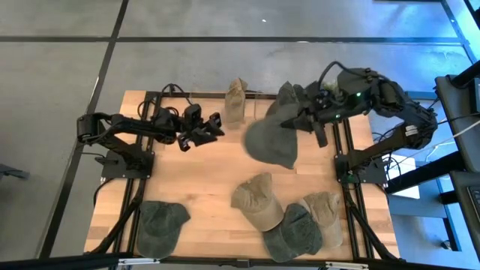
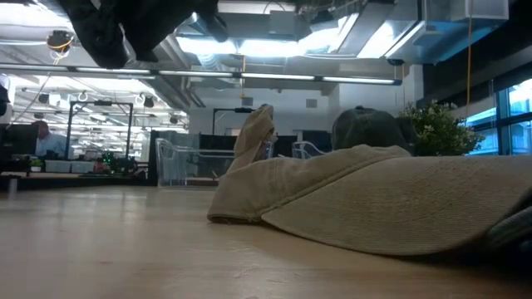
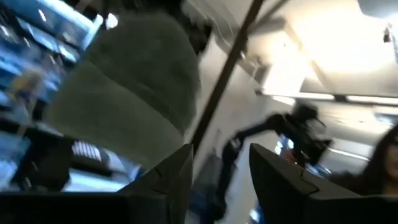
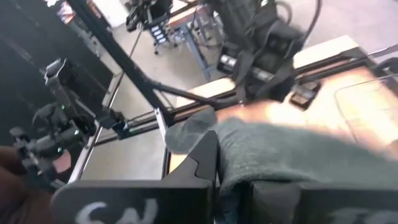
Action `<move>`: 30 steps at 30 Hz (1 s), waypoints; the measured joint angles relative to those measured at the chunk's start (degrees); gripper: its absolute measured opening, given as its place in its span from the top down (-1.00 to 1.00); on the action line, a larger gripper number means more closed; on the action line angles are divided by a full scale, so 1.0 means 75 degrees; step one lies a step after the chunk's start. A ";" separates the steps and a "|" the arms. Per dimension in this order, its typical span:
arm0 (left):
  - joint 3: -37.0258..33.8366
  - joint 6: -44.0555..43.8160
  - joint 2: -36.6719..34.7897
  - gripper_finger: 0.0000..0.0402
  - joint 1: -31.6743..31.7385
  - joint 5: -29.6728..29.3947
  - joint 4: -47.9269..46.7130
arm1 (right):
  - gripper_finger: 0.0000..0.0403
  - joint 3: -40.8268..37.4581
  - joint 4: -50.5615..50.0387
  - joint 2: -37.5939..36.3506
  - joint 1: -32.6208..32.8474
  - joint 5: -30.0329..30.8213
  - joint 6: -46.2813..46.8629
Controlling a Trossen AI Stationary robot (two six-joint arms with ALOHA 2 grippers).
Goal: Pick & Place hat
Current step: Put the black cap into the right transparent bin
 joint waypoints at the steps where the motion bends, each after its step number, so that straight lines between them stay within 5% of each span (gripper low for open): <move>1: -0.0058 -0.0073 0.0000 0.22 0.0000 0.0201 -0.0053 | 0.91 0.0000 0.0001 -0.0046 -0.0087 0.0000 0.0000; 7: -0.0377 -0.0441 0.0000 0.21 -0.0003 0.1030 -0.0575 | 0.91 0.0003 -0.0348 -0.0171 -0.0955 -0.0200 -0.0022; 21: -0.0636 0.0107 0.0003 0.23 -0.0085 0.0730 -0.1765 | 0.91 0.0003 -0.1195 0.0737 -0.3543 -0.1506 -0.2052; 30: -0.0636 0.0545 0.0003 0.23 -0.0193 0.0507 -0.1808 | 0.91 0.0003 -0.2200 0.1810 -0.4607 -0.1524 -0.3687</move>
